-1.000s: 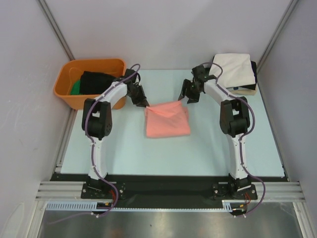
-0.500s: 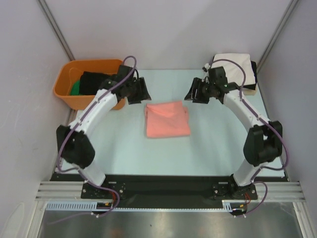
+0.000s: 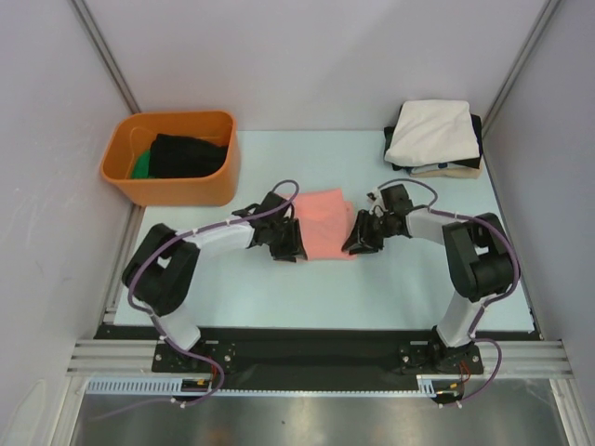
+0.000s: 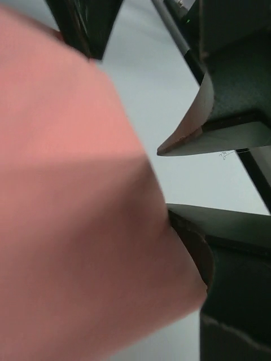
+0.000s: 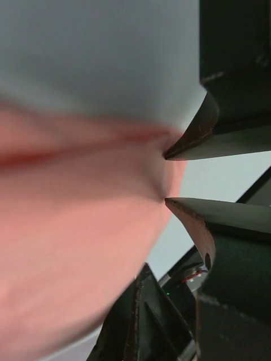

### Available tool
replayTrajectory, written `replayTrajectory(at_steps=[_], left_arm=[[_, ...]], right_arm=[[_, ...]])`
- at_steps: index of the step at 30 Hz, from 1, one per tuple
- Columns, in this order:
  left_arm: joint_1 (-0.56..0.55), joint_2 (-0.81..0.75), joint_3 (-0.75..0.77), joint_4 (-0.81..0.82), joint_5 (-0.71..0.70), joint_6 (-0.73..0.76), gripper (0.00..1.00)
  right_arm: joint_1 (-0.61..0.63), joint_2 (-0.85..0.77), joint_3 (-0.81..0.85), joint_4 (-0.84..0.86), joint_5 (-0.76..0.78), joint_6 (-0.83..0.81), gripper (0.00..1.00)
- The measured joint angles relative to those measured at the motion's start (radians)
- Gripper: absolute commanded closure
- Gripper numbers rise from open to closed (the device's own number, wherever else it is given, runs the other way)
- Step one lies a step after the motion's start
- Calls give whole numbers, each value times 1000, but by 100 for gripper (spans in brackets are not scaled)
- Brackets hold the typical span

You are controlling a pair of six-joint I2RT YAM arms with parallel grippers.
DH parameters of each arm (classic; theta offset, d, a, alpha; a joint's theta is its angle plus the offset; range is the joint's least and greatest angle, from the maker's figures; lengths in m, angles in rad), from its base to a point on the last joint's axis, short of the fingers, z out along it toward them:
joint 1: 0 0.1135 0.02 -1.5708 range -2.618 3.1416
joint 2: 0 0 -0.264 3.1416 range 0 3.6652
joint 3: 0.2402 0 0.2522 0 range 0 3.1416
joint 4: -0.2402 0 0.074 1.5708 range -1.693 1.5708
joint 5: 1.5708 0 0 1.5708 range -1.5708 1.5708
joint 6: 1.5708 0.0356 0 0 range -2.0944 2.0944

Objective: Fold and stack the t-shirts
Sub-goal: Fold the tshirt, then neatly place the folded tshirt to the corner

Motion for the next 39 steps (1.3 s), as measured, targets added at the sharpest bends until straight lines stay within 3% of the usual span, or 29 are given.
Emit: replayTrajectory(at_steps=[7,12,15,16,18,19,24,31,39], left_arm=[[113,6,-165,152,36,-11,57],[164,-69,-217,120,-29,12,56],[168,-109,-217,42,-112,52,51],[168,-130,-217,1,-145,66,45],[166,-199,-216,-94,-219,100,39],[163,-233,-212,-133,-246,112,34],[147,-501,-146,-315,-344,187,28],[146,-850,-121,-400,-367,259,20],[146,-1019,-143,-396,-362,297,20]], right_arm=[[-93,26,-115,144,-53,18,64],[-83,-20,-177,214,-31,18,59],[-42,-109,-201,167,48,11,31],[-27,-153,-208,129,85,2,14],[-4,-233,-214,52,134,-14,0],[-1,-269,-214,24,153,-20,0],[-53,-322,-165,-12,180,-39,0],[-167,-10,-14,145,71,-30,0],[-193,225,161,346,-65,46,2]])
